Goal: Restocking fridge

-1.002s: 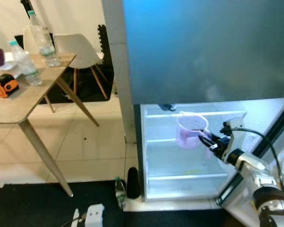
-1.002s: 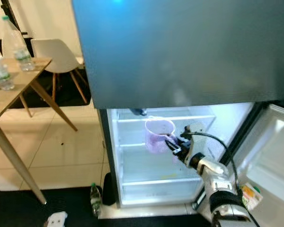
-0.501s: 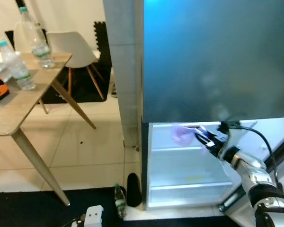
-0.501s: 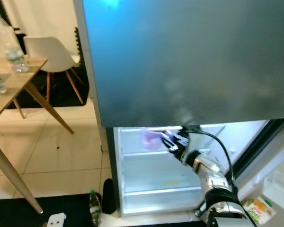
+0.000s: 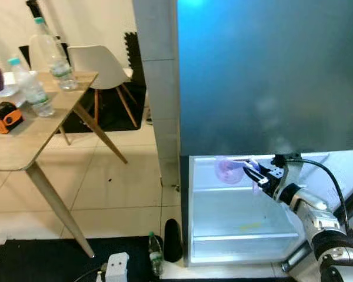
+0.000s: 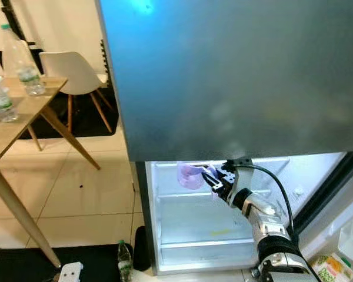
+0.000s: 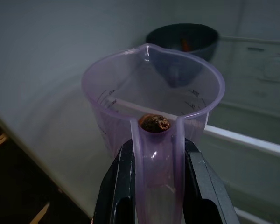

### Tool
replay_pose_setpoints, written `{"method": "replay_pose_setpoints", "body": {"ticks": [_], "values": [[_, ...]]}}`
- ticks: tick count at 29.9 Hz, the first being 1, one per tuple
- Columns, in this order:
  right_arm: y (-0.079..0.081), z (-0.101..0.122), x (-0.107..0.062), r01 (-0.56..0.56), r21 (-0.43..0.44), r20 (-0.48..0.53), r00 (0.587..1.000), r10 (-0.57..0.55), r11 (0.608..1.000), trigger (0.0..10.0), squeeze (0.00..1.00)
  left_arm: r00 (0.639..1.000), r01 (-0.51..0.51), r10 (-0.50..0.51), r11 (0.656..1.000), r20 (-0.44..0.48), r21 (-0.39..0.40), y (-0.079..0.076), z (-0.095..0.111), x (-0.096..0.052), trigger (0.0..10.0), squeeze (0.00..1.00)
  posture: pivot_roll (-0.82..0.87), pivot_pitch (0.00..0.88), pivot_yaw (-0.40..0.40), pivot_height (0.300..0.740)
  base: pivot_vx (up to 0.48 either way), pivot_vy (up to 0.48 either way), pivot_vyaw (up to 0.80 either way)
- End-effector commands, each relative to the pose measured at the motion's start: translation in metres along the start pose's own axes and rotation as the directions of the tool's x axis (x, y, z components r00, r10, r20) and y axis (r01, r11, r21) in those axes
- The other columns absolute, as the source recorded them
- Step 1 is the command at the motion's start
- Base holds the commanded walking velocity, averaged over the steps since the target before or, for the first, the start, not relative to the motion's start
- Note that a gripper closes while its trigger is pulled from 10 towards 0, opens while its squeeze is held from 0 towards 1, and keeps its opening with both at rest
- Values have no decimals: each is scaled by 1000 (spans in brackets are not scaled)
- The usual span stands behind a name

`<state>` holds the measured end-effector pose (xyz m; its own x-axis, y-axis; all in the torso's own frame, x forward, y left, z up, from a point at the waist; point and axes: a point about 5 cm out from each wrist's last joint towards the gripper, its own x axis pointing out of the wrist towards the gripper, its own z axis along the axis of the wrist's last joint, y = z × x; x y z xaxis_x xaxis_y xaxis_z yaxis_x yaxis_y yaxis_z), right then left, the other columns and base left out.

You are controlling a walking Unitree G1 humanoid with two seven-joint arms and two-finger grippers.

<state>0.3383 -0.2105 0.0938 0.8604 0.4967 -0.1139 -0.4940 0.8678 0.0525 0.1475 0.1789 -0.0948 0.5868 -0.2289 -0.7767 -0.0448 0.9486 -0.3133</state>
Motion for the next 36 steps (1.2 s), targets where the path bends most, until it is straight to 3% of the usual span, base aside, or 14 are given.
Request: {"method": "replay_pose_setpoints", "body": {"ticks": [1,12,27,31,34,35,36], "values": [[-3,6,0,6,-3,25,1000,-6,1000,10000,0,1000,4,-4,1000,-17,14,0,-2,0,10000,0,-19,19,22,740,0,-446,0],[4,3,-1,-89,-3,5,996,89,996,10000,0,1000,4,-3,1000,-9,19,-1,1,1,10000,0,-19,16,20,740,0,-423,0],[12,6,3,-137,-11,29,990,138,990,10000,0,999,8,-11,998,44,62,-2,13,3,10000,0,-21,18,24,740,0,0,0],[24,13,12,-183,-6,70,981,183,983,10000,0,989,33,-48,994,143,102,-6,39,6,10000,0,-19,20,20,740,0,0,0],[27,13,14,-189,-12,71,979,189,982,10000,0,986,38,-57,992,155,123,-7,43,7,10000,0,-19,20,20,740,0,0,0],[36,14,24,-166,-20,74,983,167,986,10000,0,974,65,-113,971,198,232,-14,59,8,10000,0,-18,20,17,740,0,0,0],[37,15,27,-149,-18,75,986,150,989,10000,0,969,73,-132,961,210,266,-16,64,9,10000,0,-18,20,17,740,0,0,0]]}}
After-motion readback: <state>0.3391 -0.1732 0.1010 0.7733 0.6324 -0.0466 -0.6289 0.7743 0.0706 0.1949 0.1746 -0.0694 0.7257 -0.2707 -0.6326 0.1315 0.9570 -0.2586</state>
